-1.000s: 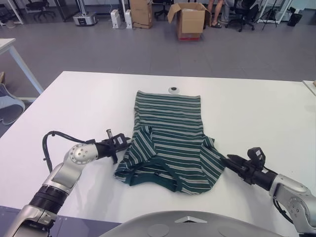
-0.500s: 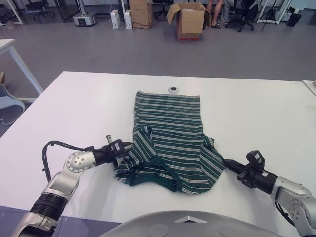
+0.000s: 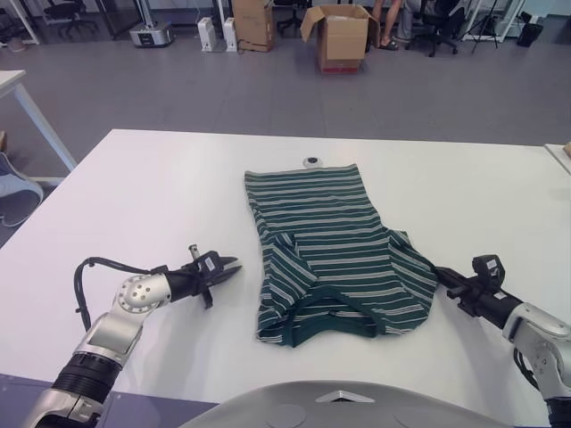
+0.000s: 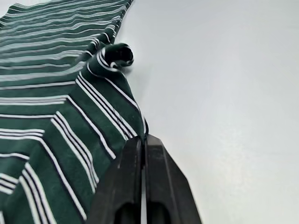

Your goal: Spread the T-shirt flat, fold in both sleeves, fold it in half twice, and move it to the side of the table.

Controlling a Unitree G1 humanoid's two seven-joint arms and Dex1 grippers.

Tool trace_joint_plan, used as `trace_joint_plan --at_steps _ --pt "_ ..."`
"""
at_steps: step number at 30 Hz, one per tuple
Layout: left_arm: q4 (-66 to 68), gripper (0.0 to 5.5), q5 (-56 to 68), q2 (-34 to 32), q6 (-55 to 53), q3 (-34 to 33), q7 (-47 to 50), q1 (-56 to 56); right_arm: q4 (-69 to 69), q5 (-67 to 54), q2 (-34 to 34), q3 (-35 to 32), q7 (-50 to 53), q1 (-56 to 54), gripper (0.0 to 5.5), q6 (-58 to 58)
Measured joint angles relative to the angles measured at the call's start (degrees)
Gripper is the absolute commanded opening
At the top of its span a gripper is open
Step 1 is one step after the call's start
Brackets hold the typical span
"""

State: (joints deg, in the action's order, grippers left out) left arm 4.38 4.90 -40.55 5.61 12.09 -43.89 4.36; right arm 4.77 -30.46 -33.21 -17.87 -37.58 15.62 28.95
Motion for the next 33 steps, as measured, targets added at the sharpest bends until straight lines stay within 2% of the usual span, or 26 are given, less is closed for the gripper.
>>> trace_joint_plan --at_steps 5,13,19,24,27,29,30,33 --pt "-2.8 0.93 -0.8 -0.9 -0.6 0.0 0.0 1.8 7.2 -3.6 -0.4 0.4 -1.5 -1.9 0.03 4.8" --pt "-1.5 0.93 -1.0 -1.0 1.4 0.3 -0.1 1.5 12.0 -5.0 2.8 9.7 -0.3 -4.9 0.03 8.4" --pt "-1.9 0.93 -1.1 -1.0 0.7 0.9 -0.2 0.9 11.9 -0.9 5.8 15.9 1.7 -6.2 0.03 7.9" --pt "-3.3 0.93 -1.2 -1.0 -1.0 1.7 -0.4 0.3 12.0 -0.8 5.9 17.4 0.7 -6.3 1.01 7.7" --pt "-2.9 0.93 -1.2 -0.9 0.1 1.7 -0.6 -0.8 14.0 -3.9 5.9 14.2 0.5 -8.4 1.46 8.4" --pt "-1.7 0.93 -1.6 -1.0 4.0 1.2 -1.6 -1.2 13.0 -2.9 2.7 8.8 1.4 -13.1 1.46 6.6" --pt "-0.7 0.93 -2.1 -1.6 7.3 1.0 -2.9 -1.7 10.7 0.9 -1.8 7.4 0.5 -14.0 1.46 3.2" --pt "2.5 1.53 -6.6 -6.4 18.3 1.7 -6.6 -3.2 3.4 13.2 -12.1 9.6 -5.2 -12.3 2.11 -8.4"
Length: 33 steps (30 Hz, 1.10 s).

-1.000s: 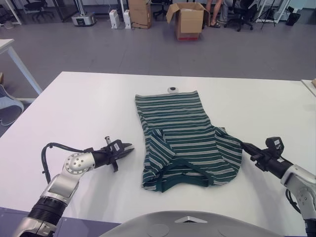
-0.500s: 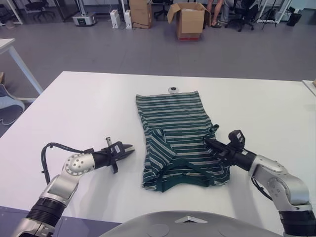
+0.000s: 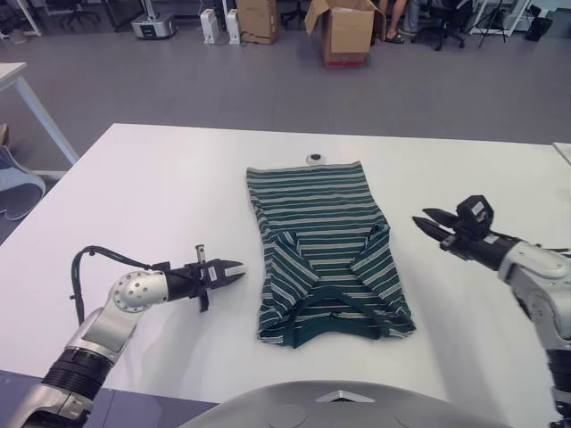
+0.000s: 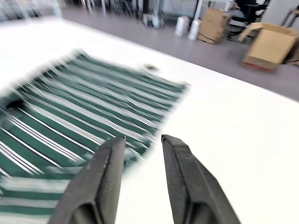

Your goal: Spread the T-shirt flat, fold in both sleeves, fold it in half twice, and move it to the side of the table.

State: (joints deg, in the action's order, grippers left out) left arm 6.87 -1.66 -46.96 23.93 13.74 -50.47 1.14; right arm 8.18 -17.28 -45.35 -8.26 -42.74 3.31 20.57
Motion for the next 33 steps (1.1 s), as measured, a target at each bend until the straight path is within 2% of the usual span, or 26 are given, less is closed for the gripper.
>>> trace_joint_plan --at_steps 3,7,11,15,16,20,24,26,27,30,33 --pt "3.4 2.06 -5.7 -3.3 15.8 2.1 -1.1 -1.8 -7.1 13.2 -8.2 6.9 -6.8 5.1 2.56 -20.5" --pt "6.7 2.06 -26.7 -3.0 36.0 1.7 13.1 -6.7 -13.5 23.0 -12.6 12.8 -9.3 6.2 2.56 -51.1" --pt "8.8 2.06 -35.6 0.9 42.7 2.4 22.7 -7.6 -18.5 24.4 -11.9 15.8 -7.9 5.1 2.56 -66.6" --pt "11.5 2.06 -39.5 4.2 45.2 6.0 27.6 -10.1 -23.2 26.8 -7.0 19.7 -5.4 -0.5 2.56 -71.3" --pt "12.8 2.08 -39.6 5.1 45.7 7.9 27.9 -11.4 -23.7 26.9 -6.1 20.6 -5.4 -1.6 2.39 -71.6" --pt "19.0 1.32 -37.7 6.1 47.5 14.7 26.5 -17.5 -23.2 25.7 -4.9 25.0 -7.0 -3.4 1.66 -71.5" --pt "21.2 0.97 -37.3 5.7 49.3 18.4 25.6 -21.3 -22.7 24.7 -4.9 27.4 -8.2 -3.7 0.97 -71.7" --pt "21.9 0.78 -37.1 5.5 49.5 19.6 25.6 -22.4 -22.7 24.3 -5.2 28.1 -8.9 -3.8 0.47 -71.6" --pt "23.6 0.69 -34.3 5.1 50.5 20.8 25.0 -22.8 -22.3 24.3 -5.4 28.6 -9.4 -3.9 0.21 -71.4" --pt "25.4 0.46 -22.3 1.7 50.5 24.5 18.0 -22.2 -19.3 22.8 -6.0 29.1 -11.2 -3.0 0.09 -68.8" --pt "29.2 0.18 -10.6 -4.0 50.4 26.9 9.9 -20.8 -8.9 15.9 -8.7 30.7 -15.8 1.7 0.08 -57.9"
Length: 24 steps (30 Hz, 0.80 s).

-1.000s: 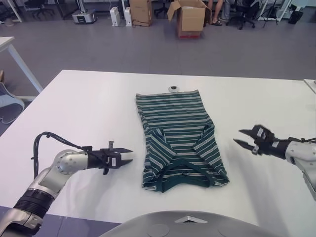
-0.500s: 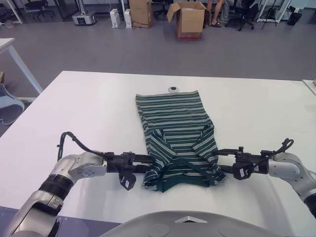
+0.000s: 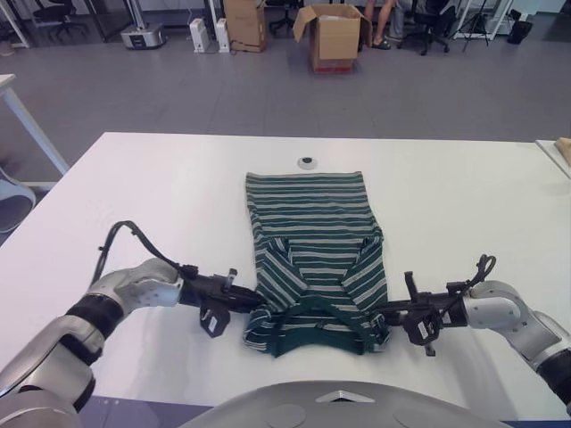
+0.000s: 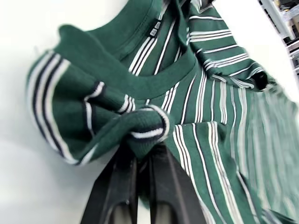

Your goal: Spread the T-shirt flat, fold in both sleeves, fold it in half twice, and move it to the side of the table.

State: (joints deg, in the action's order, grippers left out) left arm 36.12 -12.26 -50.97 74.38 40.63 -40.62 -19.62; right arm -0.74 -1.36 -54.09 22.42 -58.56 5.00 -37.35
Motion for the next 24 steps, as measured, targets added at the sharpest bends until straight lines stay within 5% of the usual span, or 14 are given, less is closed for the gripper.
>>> trace_joint_plan --at_steps 7,11,15,19,24 --pt "-8.9 0.0 24.9 -5.6 -12.9 4.5 -15.5 9.1 22.7 -31.3 -10.9 -2.3 -9.3 5.9 0.08 38.5" --pt "-31.7 0.0 44.7 -14.3 -40.4 7.7 -30.8 16.4 23.1 -45.3 -12.9 -7.4 -12.2 3.3 0.08 53.9" --pt "-40.2 0.0 66.3 -18.1 -67.8 -1.0 -38.7 6.8 17.3 -52.1 -12.5 -11.1 -13.3 -5.3 0.08 63.9" --pt "-27.5 0.0 70.2 -6.6 -97.0 -7.9 -39.8 -21.0 1.3 -52.2 -4.4 -12.1 -13.9 -21.6 0.08 72.7" --pt "1.3 0.0 55.3 11.4 -95.7 -8.2 -37.7 -30.3 -29.2 -40.3 10.9 -10.2 -11.1 -40.1 0.08 70.1"
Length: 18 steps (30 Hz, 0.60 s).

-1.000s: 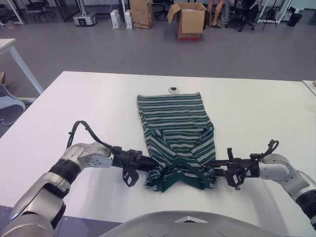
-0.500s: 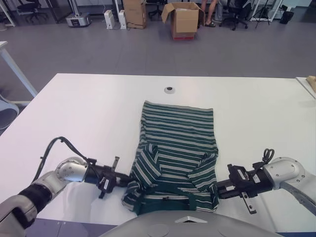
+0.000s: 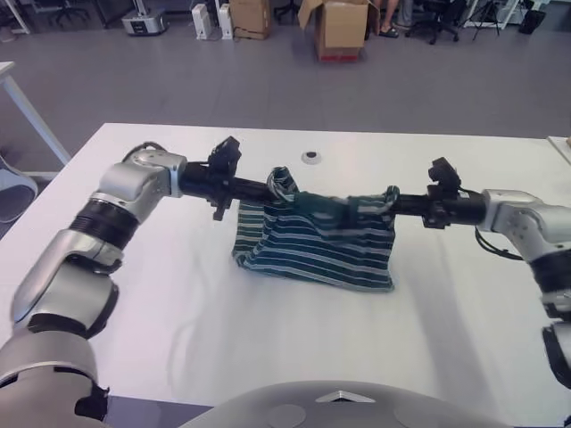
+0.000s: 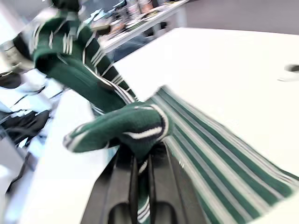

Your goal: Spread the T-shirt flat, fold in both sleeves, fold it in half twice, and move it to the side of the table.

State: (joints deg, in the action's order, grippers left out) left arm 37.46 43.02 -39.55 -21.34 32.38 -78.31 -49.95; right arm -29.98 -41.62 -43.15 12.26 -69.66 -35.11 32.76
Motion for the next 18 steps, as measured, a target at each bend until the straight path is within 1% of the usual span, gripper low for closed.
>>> trace_joint_plan --at_steps 2,3,4,5,8,11,12,15,16,18 --pt "13.5 0.0 -6.3 5.9 4.2 -0.6 3.1 -0.6 -13.3 6.1 6.4 0.6 3.1 -5.5 0.08 -4.2" --pt "21.4 0.0 -10.4 9.0 7.2 -1.9 6.2 -1.0 -21.1 10.1 10.2 0.6 5.8 -8.4 0.08 -7.2" --pt "26.1 0.0 -13.0 10.7 8.9 -3.2 8.4 -1.2 -25.6 12.5 12.7 0.6 7.6 -10.1 0.45 -9.3" --pt "29.2 0.27 -14.7 11.9 10.8 -5.0 11.0 -1.5 -29.1 14.8 14.2 0.3 9.4 -11.2 0.52 -10.6" --pt "35.1 0.8 -16.4 15.1 11.6 -12.6 16.7 -2.2 -36.6 17.3 17.5 -3.2 13.9 -13.4 1.13 -11.2" --pt "36.9 1.3 -16.9 16.7 10.0 -18.7 19.0 -2.5 -39.3 17.1 18.4 -9.1 17.8 -15.0 1.67 -11.8" --pt "37.0 1.35 -17.9 16.9 9.4 -20.3 20.6 -2.5 -39.8 17.1 18.8 -11.1 19.0 -15.4 1.71 -11.9" --pt "37.5 1.35 -23.7 17.1 9.8 -21.2 29.0 -2.5 -40.2 17.5 19.0 -14.4 21.5 -16.6 1.71 -13.2" --pt "37.6 1.35 -25.5 17.1 12.6 -22.2 32.7 -2.5 -39.5 18.5 19.0 -14.9 21.5 -16.6 1.71 -13.4" --pt "36.3 1.35 -29.3 16.9 21.0 -22.5 36.8 -2.5 -36.5 19.1 18.9 -15.9 20.1 -16.2 1.71 -13.7"
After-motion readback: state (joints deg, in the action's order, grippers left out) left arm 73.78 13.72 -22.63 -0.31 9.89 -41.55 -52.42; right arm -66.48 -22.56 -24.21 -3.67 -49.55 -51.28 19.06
